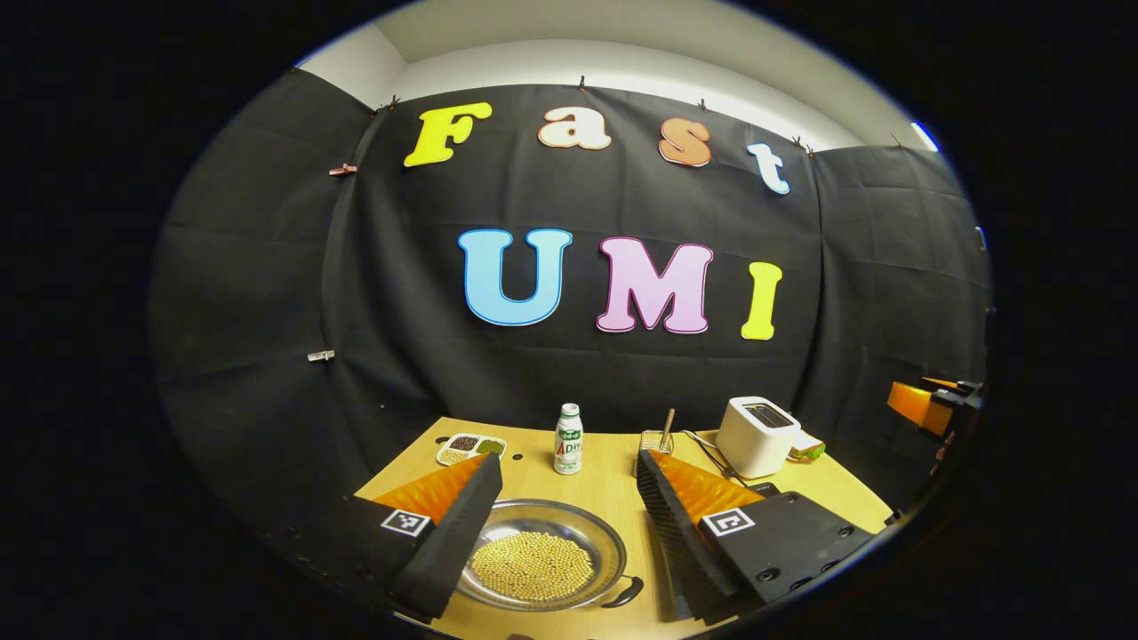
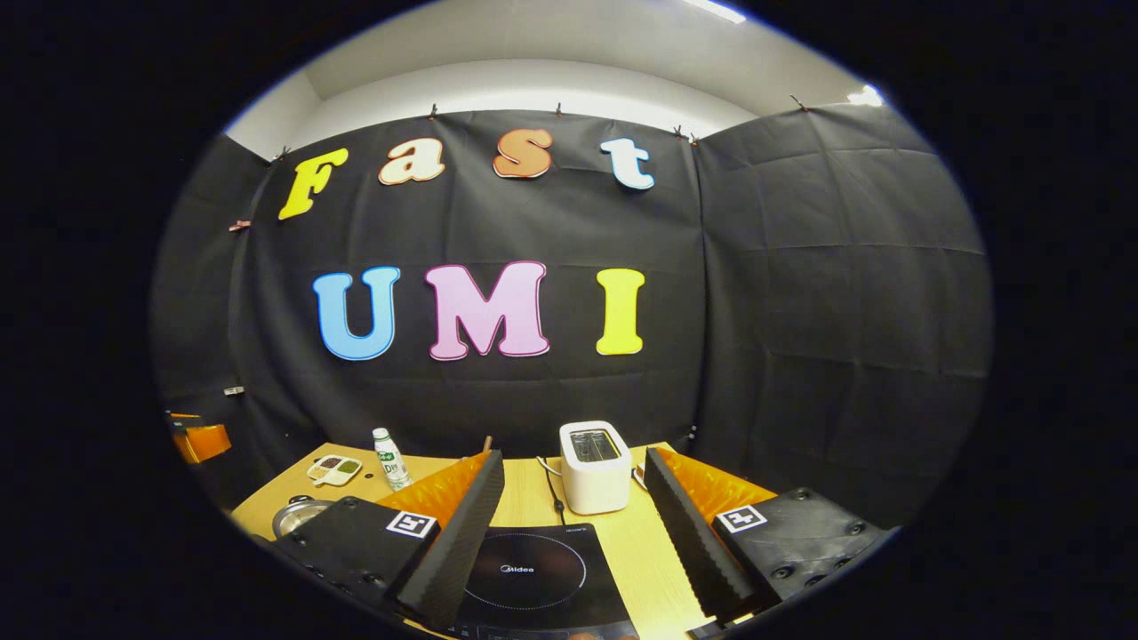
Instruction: First push the handle of the pot to place it horizontally, then grasp the pot with both hands and set it on the induction cooktop.
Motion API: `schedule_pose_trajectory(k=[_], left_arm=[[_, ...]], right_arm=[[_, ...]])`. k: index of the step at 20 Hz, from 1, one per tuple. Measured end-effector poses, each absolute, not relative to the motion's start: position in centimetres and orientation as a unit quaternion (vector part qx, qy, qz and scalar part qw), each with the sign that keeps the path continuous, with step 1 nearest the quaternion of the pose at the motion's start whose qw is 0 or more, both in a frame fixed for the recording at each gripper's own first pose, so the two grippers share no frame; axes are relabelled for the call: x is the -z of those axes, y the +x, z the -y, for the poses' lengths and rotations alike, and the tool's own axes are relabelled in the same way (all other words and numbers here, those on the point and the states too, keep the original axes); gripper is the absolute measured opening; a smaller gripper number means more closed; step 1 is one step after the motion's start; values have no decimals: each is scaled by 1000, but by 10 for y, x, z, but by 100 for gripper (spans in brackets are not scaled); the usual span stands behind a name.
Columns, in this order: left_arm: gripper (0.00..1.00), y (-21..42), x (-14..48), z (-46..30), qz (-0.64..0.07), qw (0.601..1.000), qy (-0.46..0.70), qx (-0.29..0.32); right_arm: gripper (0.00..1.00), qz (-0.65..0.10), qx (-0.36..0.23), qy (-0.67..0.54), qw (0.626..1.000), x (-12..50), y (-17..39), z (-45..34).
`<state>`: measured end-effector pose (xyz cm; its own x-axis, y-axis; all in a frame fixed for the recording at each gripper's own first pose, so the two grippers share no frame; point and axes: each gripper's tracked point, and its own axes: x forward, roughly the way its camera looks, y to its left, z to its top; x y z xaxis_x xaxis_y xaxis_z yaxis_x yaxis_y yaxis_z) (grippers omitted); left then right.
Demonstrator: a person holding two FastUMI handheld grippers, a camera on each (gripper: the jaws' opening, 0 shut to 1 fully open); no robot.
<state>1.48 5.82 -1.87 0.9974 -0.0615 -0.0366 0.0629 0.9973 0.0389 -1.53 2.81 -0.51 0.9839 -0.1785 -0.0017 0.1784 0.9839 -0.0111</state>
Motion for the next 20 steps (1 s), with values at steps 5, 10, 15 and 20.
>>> schedule_pose_trajectory(k=[5, 10, 15, 20], left_arm=[[95, 15, 40, -83, -34, 998, 11, 51], [94, 9, 51, -94, -39, 996, 31, 74], [83, 10, 76, -84, -81, 991, 25, 104], [46, 13, 111, -89, -131, 987, 42, 81]], right_arm=[[98, -4, 118, -14, 993, 12, -25, -42], [98, -23, 121, -30, 992, 25, -37, -57], [100, -31, 101, -35, 994, 38, -33, -72], [99, -37, 59, -35, 997, 45, -15, -85]])
